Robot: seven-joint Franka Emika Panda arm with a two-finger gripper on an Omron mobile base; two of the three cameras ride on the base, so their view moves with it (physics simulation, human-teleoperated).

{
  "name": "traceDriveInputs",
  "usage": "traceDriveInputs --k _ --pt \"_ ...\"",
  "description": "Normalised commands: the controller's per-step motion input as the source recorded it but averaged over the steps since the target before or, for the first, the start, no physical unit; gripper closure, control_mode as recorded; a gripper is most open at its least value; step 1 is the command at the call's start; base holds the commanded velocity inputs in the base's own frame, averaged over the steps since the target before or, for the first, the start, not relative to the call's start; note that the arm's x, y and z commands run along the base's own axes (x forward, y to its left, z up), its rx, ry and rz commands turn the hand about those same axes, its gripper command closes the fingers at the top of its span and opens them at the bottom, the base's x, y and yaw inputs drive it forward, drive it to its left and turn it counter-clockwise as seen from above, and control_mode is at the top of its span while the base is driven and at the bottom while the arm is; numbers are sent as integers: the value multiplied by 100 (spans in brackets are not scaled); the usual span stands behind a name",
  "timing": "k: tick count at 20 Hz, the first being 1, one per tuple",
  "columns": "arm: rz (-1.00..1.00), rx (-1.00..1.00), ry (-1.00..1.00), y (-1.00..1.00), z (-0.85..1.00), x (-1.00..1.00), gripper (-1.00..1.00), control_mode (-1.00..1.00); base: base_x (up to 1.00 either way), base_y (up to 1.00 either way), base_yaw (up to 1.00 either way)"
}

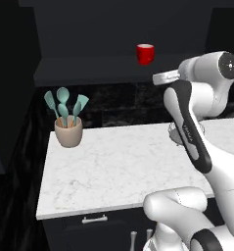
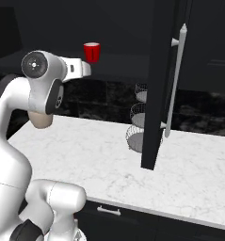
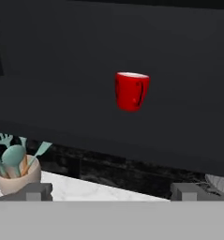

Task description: Gather all objects into one cabinet and sort the glasses and bowls to opposite sides.

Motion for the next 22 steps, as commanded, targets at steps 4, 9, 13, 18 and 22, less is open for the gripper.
traceDriveInputs --k 4,9,13,18,22 --pt "-1 1 -1 -9 33 13 -100 -100 0 0 0" --pt "-3 4 0 -12 43 15 -100 -100 0 0 0" --pt "-3 4 0 -14 36 13 -100 -100 0 0 0" --pt "-1 0 0 -6 10 11 -100 -100 0 0 0" --pt "0 0 0 0 -6 13 -100 -100 0 0 0"
